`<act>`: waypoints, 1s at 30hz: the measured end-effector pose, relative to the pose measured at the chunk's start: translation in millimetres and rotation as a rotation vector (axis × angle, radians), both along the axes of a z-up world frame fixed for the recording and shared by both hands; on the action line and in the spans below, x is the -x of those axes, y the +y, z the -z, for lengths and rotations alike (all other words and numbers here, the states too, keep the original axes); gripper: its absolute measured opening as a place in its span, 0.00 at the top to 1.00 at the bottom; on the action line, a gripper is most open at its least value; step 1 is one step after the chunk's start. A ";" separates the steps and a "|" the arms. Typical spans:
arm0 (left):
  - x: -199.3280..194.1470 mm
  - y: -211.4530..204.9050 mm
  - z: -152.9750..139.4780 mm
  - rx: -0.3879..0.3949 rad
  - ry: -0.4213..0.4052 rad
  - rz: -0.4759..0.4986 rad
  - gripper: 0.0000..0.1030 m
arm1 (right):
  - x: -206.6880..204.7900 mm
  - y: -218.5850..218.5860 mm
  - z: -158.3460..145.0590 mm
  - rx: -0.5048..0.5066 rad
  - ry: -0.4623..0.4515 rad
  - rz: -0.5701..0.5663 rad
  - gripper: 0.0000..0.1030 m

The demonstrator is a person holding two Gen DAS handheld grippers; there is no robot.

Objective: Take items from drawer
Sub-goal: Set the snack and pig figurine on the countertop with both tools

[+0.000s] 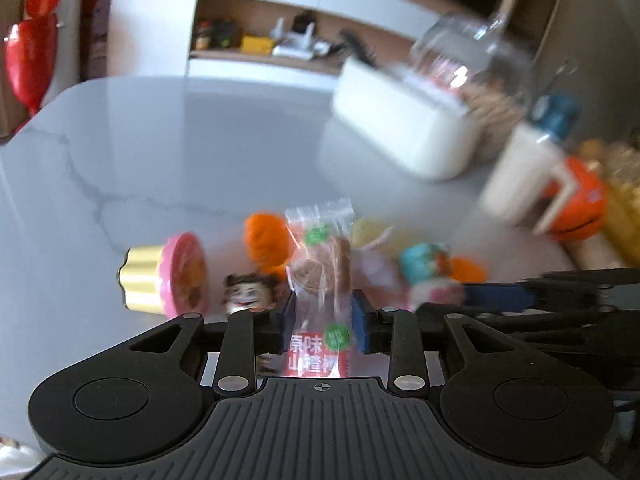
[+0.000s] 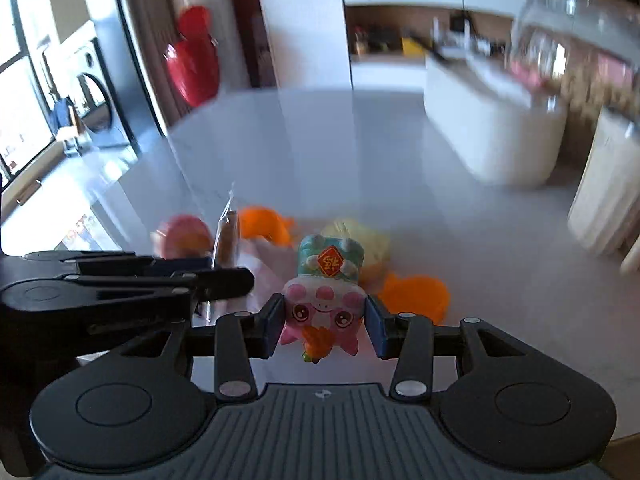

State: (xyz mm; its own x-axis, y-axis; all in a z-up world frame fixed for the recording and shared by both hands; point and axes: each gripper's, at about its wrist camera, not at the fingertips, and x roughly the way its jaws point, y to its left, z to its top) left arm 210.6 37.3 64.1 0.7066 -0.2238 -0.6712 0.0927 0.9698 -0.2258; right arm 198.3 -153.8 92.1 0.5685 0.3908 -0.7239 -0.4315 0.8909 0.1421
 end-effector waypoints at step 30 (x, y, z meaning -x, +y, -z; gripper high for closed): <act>74.4 5.6 -22.7 -0.160 -0.030 0.197 0.64 | 55.1 -25.9 -6.6 -0.027 -0.071 -0.120 0.48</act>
